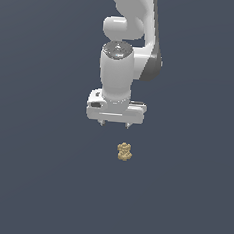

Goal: Pick up the object and move it to a goal position.

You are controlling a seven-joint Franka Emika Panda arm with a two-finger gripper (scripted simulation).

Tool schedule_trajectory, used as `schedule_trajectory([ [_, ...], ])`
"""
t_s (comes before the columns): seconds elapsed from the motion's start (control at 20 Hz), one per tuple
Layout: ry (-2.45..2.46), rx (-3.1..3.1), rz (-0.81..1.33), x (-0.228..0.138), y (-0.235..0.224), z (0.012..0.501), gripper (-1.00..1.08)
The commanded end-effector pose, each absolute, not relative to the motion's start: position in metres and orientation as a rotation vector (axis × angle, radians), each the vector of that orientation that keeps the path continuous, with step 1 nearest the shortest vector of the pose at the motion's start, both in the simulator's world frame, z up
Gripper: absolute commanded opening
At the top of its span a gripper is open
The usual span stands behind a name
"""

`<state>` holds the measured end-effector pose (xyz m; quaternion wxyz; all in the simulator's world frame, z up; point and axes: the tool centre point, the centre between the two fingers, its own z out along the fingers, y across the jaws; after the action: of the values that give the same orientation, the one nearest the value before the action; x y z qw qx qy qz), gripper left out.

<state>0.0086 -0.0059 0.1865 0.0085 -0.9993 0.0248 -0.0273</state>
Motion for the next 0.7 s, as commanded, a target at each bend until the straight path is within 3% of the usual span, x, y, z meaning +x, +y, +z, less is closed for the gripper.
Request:
schedule_trajectory([
  [0.0, 0.078, -3.123, -0.085, 0.009, -0.006, 0.186, 1.00],
  [0.65, 0.051, -3.093, -0.031, 0.001, 0.023, 0.178, 1.00],
])
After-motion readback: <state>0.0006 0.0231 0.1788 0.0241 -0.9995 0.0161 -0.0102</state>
